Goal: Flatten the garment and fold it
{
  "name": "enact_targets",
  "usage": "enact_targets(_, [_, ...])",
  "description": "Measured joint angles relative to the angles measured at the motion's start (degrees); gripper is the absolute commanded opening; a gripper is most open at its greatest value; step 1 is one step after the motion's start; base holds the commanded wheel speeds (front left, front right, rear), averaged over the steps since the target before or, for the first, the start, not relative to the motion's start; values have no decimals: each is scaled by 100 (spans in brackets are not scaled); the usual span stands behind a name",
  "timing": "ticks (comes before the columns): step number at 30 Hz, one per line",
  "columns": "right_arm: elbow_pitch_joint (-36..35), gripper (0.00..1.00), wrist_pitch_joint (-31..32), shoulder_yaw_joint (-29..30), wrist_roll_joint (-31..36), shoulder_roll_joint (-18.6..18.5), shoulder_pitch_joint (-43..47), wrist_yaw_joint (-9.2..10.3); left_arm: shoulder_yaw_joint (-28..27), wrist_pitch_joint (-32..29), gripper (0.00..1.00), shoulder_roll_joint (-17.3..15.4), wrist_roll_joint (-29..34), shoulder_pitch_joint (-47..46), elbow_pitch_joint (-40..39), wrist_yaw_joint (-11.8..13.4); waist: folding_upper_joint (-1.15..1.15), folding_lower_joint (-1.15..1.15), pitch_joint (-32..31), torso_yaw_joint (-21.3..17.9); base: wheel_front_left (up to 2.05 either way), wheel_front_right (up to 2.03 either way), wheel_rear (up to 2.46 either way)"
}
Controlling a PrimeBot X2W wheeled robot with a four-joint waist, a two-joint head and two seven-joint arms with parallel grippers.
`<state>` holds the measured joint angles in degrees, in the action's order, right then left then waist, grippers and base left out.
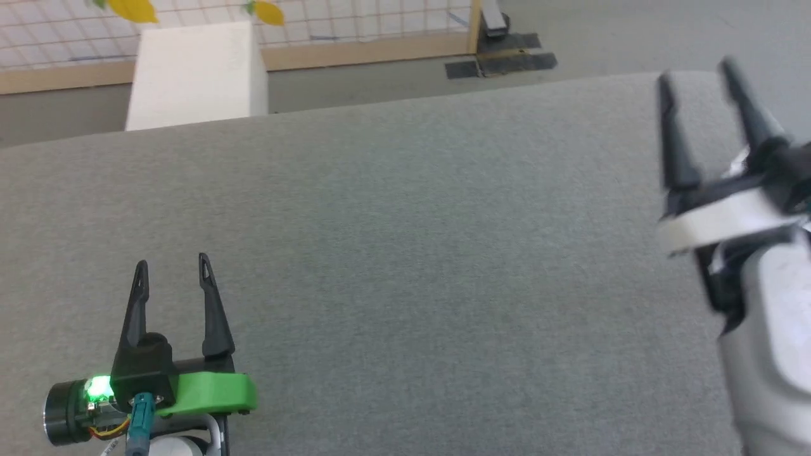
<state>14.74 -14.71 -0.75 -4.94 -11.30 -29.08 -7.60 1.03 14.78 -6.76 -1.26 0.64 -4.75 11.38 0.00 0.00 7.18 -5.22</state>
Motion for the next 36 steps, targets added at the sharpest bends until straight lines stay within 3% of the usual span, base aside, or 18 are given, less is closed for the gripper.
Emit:
enact_targets(11, [-247, 100, 0, 25, -179, 653, 1373, 1, 152, 0, 100, 80, -32, 5, 216, -224, 0, 0, -241, 386, 0, 0, 0])
enact_targets(20, [-1047, 100, -1, 244, -59, 824, 2530, 1, 160, 0, 100, 109, -36, 55, 408, -363, 0, 0, -383, 529, 0, 0, 0])
enact_targets(26, [-1289, 100, 0, 263, -90, 826, 2817, 1, 136, 0, 100, 151, -129, 57, 486, -482, 0, 0, -401, 547, 0, 0, 0])
enact_targets(27, [-1298, 0, 0, 261, -105, 825, 2825, 1, 127, -1, 0, 156, -144, 57, 504, -485, 0, 0, -405, 549, 0, 0, 0])
enact_targets(36, [-1294, 0, 47, 260, -107, 824, 2825, 1, 143, -58, 0, 155, -134, 53, 504, -486, 0, 0, -418, 549, 0, 0, 0])
